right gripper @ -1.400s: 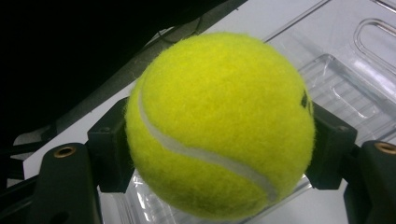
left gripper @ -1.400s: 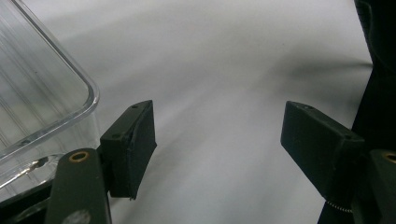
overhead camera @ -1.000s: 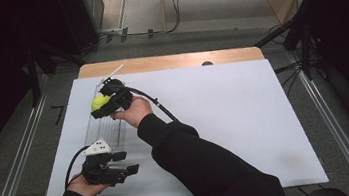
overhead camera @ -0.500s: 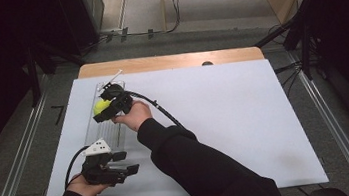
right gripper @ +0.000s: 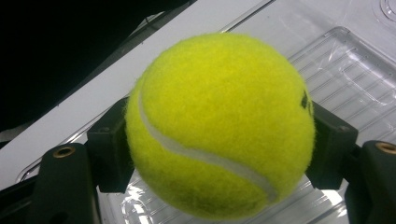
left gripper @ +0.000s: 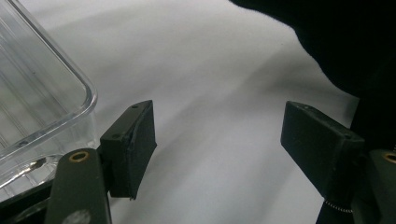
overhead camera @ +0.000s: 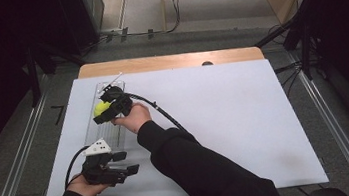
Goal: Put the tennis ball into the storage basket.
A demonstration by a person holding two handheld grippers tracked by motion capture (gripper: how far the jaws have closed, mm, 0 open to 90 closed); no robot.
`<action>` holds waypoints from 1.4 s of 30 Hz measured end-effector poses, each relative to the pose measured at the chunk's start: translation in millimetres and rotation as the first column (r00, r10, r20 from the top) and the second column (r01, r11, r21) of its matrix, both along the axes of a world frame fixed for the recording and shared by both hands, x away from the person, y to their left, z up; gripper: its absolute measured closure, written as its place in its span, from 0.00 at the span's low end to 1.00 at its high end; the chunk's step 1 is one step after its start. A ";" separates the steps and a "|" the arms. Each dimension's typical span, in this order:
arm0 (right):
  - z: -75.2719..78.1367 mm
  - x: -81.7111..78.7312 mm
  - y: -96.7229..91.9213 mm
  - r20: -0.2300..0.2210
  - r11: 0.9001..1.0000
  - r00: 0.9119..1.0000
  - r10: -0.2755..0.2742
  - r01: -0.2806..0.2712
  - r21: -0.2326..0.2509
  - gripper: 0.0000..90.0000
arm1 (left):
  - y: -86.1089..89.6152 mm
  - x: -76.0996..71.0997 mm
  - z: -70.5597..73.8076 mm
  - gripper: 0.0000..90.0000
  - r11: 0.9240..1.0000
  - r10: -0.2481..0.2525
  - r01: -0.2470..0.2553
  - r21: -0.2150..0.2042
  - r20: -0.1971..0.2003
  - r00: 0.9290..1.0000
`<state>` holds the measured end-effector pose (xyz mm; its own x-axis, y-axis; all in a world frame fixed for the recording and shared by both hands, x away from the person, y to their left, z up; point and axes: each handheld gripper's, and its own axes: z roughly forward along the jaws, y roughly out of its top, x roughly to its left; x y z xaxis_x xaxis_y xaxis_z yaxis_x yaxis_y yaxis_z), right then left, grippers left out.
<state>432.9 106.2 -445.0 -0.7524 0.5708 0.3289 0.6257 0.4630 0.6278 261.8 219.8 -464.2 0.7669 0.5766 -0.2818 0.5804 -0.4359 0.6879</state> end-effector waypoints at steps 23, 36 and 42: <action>13.7 -0.7 -8.3 0.031 1.000 0.999 0.021 -0.022 0.021 0.20 | -0.8 2.2 -0.2 0.30 1.000 -0.003 0.003 0.000 -0.003 1.000; 26.9 -8.8 -22.6 0.023 0.999 0.999 0.042 -0.042 0.021 0.21 | 0.5 1.8 -0.1 0.30 1.000 0.000 0.000 0.004 0.001 1.000; 31.6 -12.0 -31.5 0.026 0.999 0.999 0.047 -0.048 0.023 0.21 | 0.5 1.8 -0.4 0.30 1.000 -0.001 0.001 0.005 0.000 1.000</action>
